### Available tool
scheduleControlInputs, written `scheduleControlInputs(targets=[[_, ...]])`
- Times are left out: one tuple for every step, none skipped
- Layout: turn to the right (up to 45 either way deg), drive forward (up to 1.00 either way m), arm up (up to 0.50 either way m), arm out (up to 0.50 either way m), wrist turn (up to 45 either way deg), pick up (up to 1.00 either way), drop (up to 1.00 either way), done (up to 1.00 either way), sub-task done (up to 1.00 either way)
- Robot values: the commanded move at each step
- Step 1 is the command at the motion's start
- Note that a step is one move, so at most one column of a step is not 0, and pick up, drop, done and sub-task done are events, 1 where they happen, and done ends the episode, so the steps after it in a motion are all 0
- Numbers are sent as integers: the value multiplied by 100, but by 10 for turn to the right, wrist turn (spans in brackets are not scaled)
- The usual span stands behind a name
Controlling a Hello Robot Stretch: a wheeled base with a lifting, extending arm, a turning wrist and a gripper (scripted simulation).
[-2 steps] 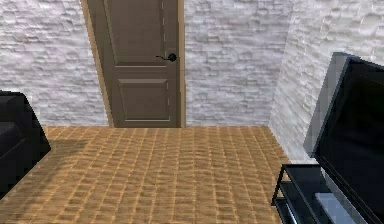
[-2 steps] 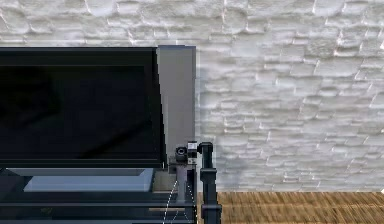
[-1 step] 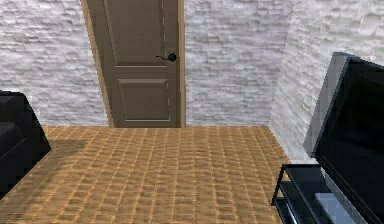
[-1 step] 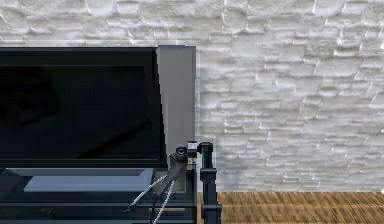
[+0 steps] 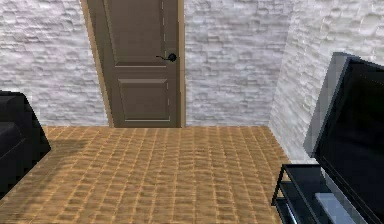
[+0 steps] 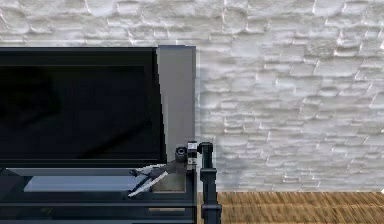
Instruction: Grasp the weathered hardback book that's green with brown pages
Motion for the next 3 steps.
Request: scheduleControlInputs(targets=[[0,0,0,0,450,0,0,0,0],[0,0,0,0,360,0,0,0,0],[0,0,-30,0,0,0,0,0,0]])
